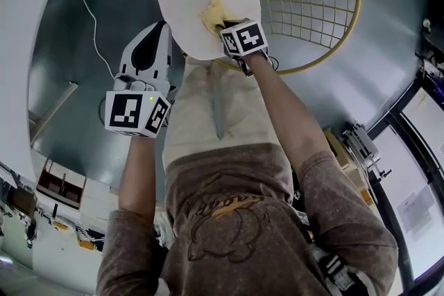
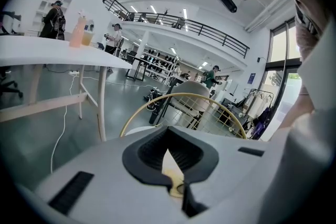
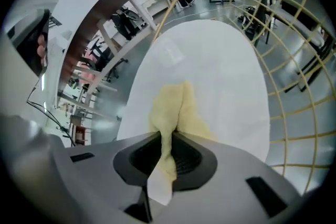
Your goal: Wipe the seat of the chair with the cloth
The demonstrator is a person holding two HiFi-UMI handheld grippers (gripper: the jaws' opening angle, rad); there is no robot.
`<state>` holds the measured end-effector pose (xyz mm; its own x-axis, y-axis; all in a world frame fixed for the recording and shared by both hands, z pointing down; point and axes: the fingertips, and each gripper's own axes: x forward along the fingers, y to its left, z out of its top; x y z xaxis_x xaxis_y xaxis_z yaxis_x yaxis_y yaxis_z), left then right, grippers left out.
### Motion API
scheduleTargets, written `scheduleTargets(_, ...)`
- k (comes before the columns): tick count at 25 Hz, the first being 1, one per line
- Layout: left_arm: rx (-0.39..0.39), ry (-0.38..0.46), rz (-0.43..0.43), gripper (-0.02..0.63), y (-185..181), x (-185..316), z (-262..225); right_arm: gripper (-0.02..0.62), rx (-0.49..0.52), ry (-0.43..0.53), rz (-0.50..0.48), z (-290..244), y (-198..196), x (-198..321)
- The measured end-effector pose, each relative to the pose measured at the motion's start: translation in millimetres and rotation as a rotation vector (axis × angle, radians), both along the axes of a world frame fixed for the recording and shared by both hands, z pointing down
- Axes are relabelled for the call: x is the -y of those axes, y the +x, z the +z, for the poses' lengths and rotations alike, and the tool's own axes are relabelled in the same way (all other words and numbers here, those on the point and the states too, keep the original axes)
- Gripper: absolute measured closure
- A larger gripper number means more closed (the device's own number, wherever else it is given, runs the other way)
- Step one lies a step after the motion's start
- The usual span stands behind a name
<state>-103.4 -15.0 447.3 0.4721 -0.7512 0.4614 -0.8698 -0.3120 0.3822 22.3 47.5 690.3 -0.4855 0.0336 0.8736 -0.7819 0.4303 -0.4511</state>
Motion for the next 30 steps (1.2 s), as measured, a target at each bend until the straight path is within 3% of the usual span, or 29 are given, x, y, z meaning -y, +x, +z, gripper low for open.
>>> scheduleTargets(7, 0.001, -0.003, -0.011, 0.597, -9, -5, 2, 0.528, 0.061, -0.020, -0.072, -6, -52, -26)
scheduleTargets(22, -0.007, -0.003, -0.048, 0.597, -19, -7, -1, 0.526, 0.231, -0.055, -0.064, -37, -99, -59)
scheduleTargets(30, -0.005, 0.015, -0.057, 0.597, -18, -2, -27, 0.526, 0.313, 0.067, 0.009, -95, -98, -38)
